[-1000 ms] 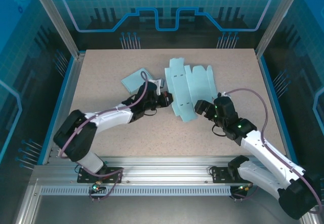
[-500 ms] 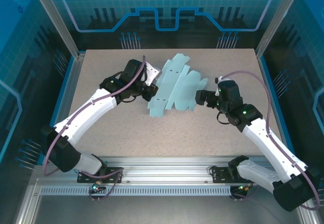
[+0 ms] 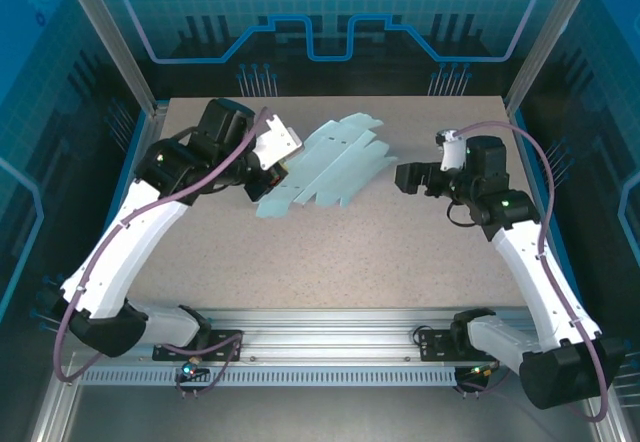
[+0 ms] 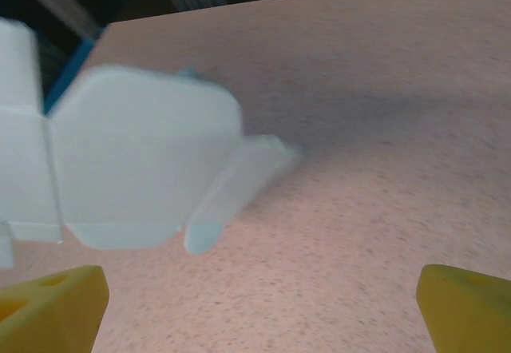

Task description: Fold the paper box

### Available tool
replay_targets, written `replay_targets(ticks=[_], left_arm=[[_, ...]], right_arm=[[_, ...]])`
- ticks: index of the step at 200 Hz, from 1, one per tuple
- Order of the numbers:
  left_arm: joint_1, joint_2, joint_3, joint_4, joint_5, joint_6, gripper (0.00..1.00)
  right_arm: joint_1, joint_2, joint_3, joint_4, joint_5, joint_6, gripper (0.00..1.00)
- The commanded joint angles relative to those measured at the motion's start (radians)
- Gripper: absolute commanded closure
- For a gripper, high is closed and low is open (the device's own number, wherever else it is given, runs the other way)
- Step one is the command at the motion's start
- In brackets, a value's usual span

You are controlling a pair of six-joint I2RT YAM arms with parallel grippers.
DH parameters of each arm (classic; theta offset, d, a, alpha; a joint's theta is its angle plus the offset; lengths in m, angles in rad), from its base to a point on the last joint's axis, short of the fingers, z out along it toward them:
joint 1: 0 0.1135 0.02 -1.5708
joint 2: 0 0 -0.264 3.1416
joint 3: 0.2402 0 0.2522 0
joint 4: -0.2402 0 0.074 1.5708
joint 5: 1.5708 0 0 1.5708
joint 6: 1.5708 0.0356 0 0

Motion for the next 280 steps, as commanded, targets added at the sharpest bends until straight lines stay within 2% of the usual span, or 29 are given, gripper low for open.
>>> replay_targets(ticks=[1, 28, 53, 93, 123, 143, 174, 189, 207, 250, 270, 280], left_arm=[[0.009, 0.083, 0.129, -0.235, 0.008, 0.209, 1.0], [0.033, 0.17, 0.293, -0.367, 0.049, 0.341, 1.0], [0.049, 0.244, 0.386, -0.42, 0.057, 0.374, 1.0], [0.076, 0.282, 0.406, -0.438, 0.121, 0.406, 1.0], [0.091, 0.284, 0.409, -0.437, 0.155, 0.451, 1.0], [0.096, 0.295, 0.422, -0.448, 0.163, 0.465, 1.0], [0.108, 0.324, 0.426, -0.442, 0.166, 0.45, 1.0], [0.111, 0.331, 0.411, -0.406, 0.159, 0.439, 1.0], [0.11, 0.317, 0.351, -0.316, 0.161, 0.421, 1.0], [0.106, 0.213, 0.075, 0.19, 0.026, 0.306, 1.0], [0.082, 0.154, -0.075, 0.369, 0.016, 0.332, 1.0], [0.049, 0.132, -0.163, 0.461, -0.026, 0.364, 1.0]], right_arm=[[-0.01, 0.002, 0.053, 0.024, -0.207, -0.14, 0.0], [-0.004, -0.012, 0.058, 0.076, -0.271, -0.23, 0.06], [0.047, 0.006, 0.086, 0.072, -0.34, -0.344, 0.09], [0.127, 0.07, 0.142, 0.073, -0.313, -0.427, 0.09], [0.156, 0.157, 0.203, 0.051, -0.312, -0.464, 0.16], [0.173, 0.219, 0.248, 0.021, -0.346, -0.486, 0.31], [0.191, 0.261, 0.252, 0.048, -0.363, -0.46, 0.76], [0.193, 0.27, 0.229, 0.08, -0.334, -0.42, 0.88], [0.193, 0.285, 0.198, 0.116, -0.291, -0.345, 1.0], [0.193, 0.32, 0.138, 0.18, -0.239, -0.154, 1.0], [0.193, 0.336, 0.133, 0.169, -0.115, -0.089, 1.0], [0.193, 0.345, 0.122, 0.172, -0.071, -0.074, 1.0]])
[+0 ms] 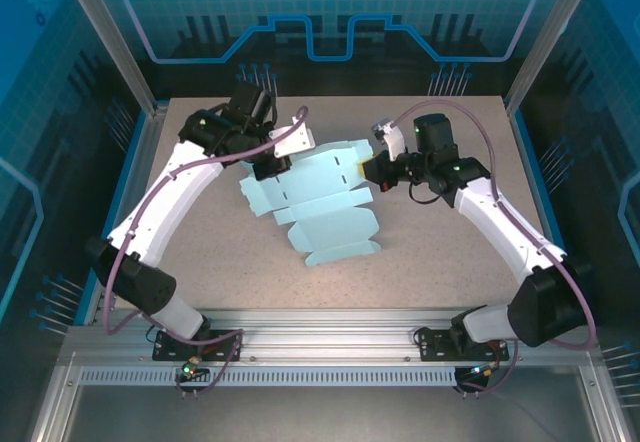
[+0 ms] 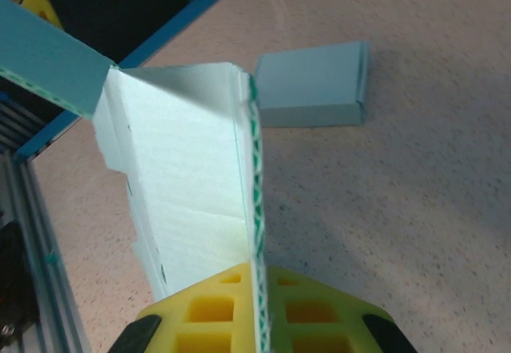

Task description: Fold the paper box

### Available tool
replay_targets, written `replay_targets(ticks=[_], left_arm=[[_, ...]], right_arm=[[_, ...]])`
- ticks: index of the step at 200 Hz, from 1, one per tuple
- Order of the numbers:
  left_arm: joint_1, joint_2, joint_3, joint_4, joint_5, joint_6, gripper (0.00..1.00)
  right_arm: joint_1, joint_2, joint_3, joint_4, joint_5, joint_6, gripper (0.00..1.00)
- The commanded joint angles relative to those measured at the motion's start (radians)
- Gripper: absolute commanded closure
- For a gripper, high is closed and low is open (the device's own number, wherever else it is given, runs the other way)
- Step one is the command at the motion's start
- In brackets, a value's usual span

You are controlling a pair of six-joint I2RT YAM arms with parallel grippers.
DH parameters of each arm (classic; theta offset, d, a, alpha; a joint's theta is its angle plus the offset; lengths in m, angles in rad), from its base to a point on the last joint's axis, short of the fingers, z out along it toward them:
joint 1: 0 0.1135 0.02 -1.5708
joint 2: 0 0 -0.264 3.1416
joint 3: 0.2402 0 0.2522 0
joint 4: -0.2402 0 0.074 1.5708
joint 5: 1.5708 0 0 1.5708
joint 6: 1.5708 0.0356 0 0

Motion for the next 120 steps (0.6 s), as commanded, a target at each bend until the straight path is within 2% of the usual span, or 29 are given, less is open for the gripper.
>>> replay_targets(ticks=[1, 25, 57, 72, 79, 97, 120], left_arm=[[-0.058, -0.088, -0.142, 0.356, -0.038, 0.009, 1.0], [-0.147, -0.091, -0.322, 0.594, -0.231, 0.09, 1.0], [-0.202, -0.042, -0.456, 0.901, -0.423, 0.14, 1.0], [-0.223, -0.023, -0.54, 1.07, -0.476, 0.207, 1.0], [-0.232, -0.006, -0.572, 1.148, -0.496, 0.24, 1.0], [-0.251, 0.047, -0.62, 1.306, -0.561, 0.323, 1.0], [-0.261, 0.11, -0.669, 1.504, -0.611, 0.409, 1.0]], right_arm=[[0.008, 0.013, -0.02, 0.044, 0.112, 0.121, 1.0], [0.008, 0.019, -0.072, 0.099, 0.139, 0.128, 1.0], [0.005, 0.029, -0.119, 0.153, 0.213, 0.107, 0.78], [-0.007, 0.035, -0.126, 0.154, 0.254, 0.116, 0.58], [-0.016, 0.036, -0.128, 0.151, 0.269, 0.124, 0.53], [-0.037, 0.027, -0.133, 0.139, 0.282, 0.155, 0.46], [-0.056, -0.018, -0.15, 0.101, 0.353, 0.205, 0.44]])
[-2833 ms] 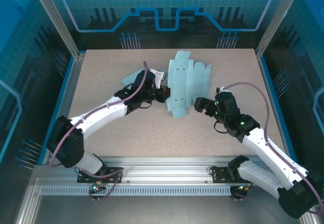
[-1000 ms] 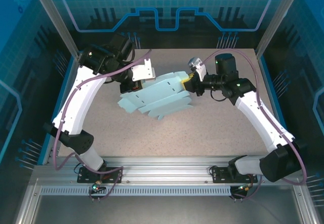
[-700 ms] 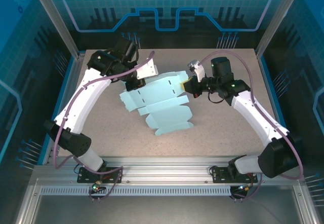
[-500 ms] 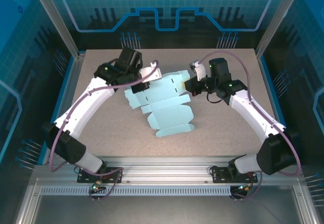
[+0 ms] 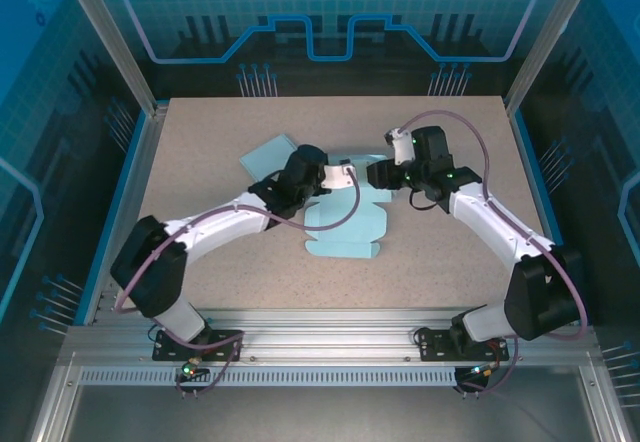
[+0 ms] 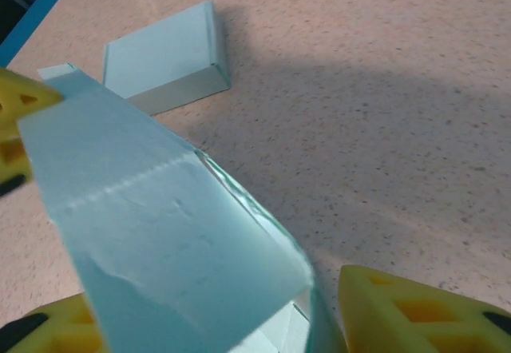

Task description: Fold the paper box

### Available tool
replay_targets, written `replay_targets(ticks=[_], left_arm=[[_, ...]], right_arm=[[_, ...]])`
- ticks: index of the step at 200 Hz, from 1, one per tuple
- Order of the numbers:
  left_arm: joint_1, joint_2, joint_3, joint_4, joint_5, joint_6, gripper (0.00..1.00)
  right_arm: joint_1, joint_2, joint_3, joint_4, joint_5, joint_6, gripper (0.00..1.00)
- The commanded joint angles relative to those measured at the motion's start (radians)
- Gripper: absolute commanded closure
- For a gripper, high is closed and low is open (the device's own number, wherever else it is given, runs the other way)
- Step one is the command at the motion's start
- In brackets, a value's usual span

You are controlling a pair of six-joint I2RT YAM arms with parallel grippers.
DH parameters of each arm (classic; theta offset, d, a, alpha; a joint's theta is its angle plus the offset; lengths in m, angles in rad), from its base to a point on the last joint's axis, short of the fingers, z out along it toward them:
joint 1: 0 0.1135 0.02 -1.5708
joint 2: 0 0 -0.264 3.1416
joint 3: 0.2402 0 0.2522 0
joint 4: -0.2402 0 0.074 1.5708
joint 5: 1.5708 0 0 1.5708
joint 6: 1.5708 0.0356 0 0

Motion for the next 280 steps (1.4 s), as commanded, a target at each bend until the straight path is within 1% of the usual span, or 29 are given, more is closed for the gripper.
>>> replay_targets(ticks=[1, 23, 47, 64, 82, 97, 105, 151, 176, 209, 244, 280], left_arm=[[-0.011, 0.053, -0.048, 0.357, -0.107, 0.139, 1.0], [-0.02, 0.1, -0.087, 0.488, -0.128, 0.198, 1.0], [-0.029, 0.158, -0.109, 0.591, -0.158, 0.25, 1.0], [-0.036, 0.196, -0.12, 0.664, -0.175, 0.294, 1.0], [-0.043, 0.228, -0.113, 0.698, -0.187, 0.319, 1.0], [-0.044, 0.245, -0.105, 0.7, -0.194, 0.317, 1.0], [-0.046, 0.247, -0.105, 0.7, -0.192, 0.314, 1.0], [-0.048, 0.26, -0.11, 0.666, -0.202, 0.29, 1.0], [-0.055, 0.27, -0.127, 0.677, -0.246, 0.281, 1.0], [-0.072, 0.27, -0.151, 0.659, -0.308, 0.232, 1.0], [-0.081, 0.247, -0.153, 0.576, -0.327, 0.163, 1.0], [-0.088, 0.248, -0.143, 0.548, -0.349, 0.171, 1.0]], right_arm=[[-0.025, -0.049, -0.023, -0.009, 0.081, 0.065, 0.44], [-0.053, -0.12, -0.048, -0.069, 0.151, 0.154, 0.43], [-0.069, -0.219, -0.078, -0.111, 0.184, 0.239, 0.42], [-0.069, -0.269, -0.09, -0.11, 0.166, 0.282, 0.41], [-0.067, -0.273, -0.09, -0.077, 0.082, 0.325, 0.4], [-0.057, -0.246, -0.089, -0.03, 0.015, 0.364, 0.4], [-0.048, -0.222, -0.079, -0.013, -0.001, 0.374, 0.41], [0.0, -0.034, 0.053, -0.009, 0.011, 0.375, 0.41], [0.023, 0.052, 0.113, -0.011, 0.054, 0.354, 0.38], [0.028, 0.145, 0.168, -0.027, 0.055, 0.342, 0.37], [0.028, 0.207, 0.178, -0.019, 0.014, 0.361, 0.37], [0.026, 0.259, 0.171, 0.017, -0.044, 0.405, 0.41]])
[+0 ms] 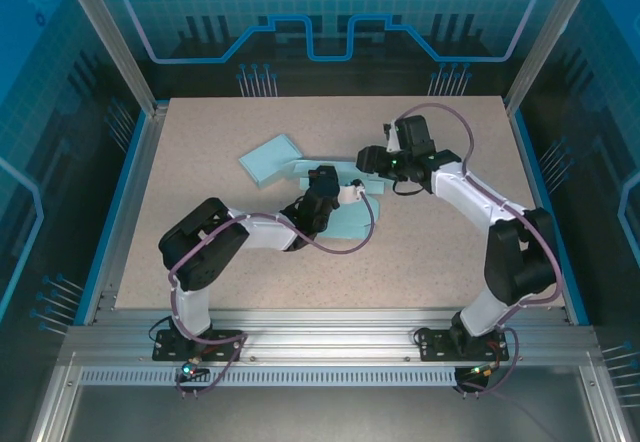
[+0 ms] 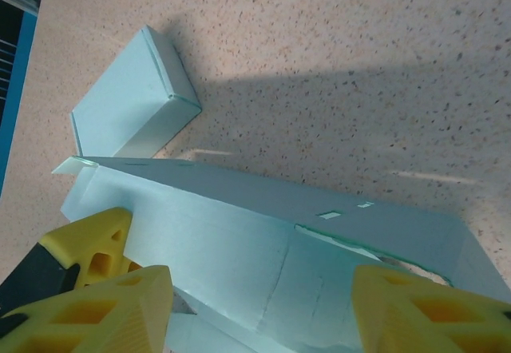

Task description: Fold the paper box

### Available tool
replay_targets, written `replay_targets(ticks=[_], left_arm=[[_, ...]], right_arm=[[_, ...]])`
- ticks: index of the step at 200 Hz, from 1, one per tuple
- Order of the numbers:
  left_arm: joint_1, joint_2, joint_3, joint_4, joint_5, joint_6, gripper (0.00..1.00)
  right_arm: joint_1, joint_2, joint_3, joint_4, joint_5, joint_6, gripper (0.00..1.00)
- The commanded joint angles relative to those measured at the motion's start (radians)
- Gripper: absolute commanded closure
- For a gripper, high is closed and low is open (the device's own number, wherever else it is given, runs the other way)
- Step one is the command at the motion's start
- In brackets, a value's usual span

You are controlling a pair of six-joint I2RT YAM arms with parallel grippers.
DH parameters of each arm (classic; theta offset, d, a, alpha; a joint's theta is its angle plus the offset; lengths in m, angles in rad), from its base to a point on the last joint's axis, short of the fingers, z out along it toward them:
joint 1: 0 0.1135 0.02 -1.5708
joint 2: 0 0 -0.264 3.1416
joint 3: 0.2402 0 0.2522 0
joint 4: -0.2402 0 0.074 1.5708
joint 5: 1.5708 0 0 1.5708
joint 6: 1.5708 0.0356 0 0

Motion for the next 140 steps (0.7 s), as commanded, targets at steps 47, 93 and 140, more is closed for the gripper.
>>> replay_targets(ticks=[47, 93, 140], left_arm=[[-0.016, -0.023, 0.003, -0.078, -0.058, -0.075, 1.0], [-0.034, -0.063, -0.015, -0.139, -0.026, -0.115, 1.0], [-0.044, -0.105, -0.014, -0.236, -0.009, -0.171, 1.0]], right_arm=[[0.004, 0.094, 0.011, 0.086, -0.127, 0.085, 0.44], [0.001, 0.116, -0.018, 0.194, -0.2, 0.139, 0.57], [-0.002, 0.132, -0.059, 0.275, -0.261, 0.195, 0.69]])
